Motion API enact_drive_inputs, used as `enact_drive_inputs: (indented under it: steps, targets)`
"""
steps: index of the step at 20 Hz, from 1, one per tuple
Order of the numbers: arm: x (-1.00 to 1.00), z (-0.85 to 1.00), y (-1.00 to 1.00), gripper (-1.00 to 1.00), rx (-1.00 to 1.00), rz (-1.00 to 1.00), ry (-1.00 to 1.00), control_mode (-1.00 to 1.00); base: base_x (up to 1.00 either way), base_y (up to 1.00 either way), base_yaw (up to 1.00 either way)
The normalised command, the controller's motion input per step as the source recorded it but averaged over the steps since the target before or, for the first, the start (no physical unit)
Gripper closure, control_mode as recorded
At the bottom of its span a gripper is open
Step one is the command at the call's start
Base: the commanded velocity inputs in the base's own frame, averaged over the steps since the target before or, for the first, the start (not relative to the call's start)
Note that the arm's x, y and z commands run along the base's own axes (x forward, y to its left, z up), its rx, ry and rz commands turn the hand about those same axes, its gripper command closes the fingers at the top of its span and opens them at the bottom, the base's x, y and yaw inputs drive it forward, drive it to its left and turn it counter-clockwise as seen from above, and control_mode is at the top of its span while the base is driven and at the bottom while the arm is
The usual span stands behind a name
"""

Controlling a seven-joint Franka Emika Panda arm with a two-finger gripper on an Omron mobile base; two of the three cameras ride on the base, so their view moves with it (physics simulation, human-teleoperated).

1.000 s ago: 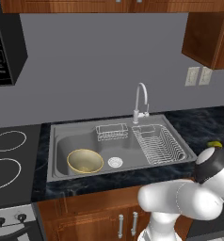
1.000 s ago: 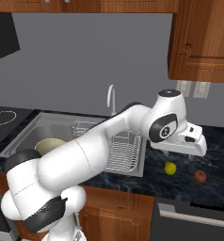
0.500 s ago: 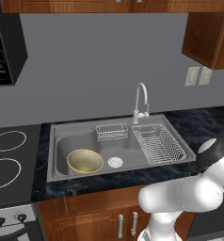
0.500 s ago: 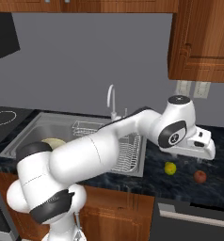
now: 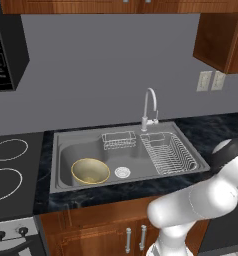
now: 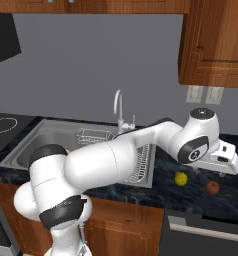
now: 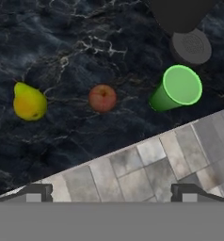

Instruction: Remove the apple and pear from the sink. Then move the bowl and cup from the counter to the sink for washing.

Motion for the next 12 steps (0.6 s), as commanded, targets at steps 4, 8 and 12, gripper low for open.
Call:
enact_drive_inputs:
  steps: [4, 8, 12]
  targets:
    - [0.03, -0.07, -0.31, -1.00, 0.00, 0.00, 0.00, -1.00, 0.00, 0.00, 0.00]
    - [0.05, -0.03, -0.25, -1.00, 0.00, 0.00, 0.00, -1.00, 0.00, 0.00, 0.00]
    - [0.08, -0.01, -0.23, -1.00, 0.00, 0.00, 0.02, -1.00, 0.00, 0.00, 0.00]
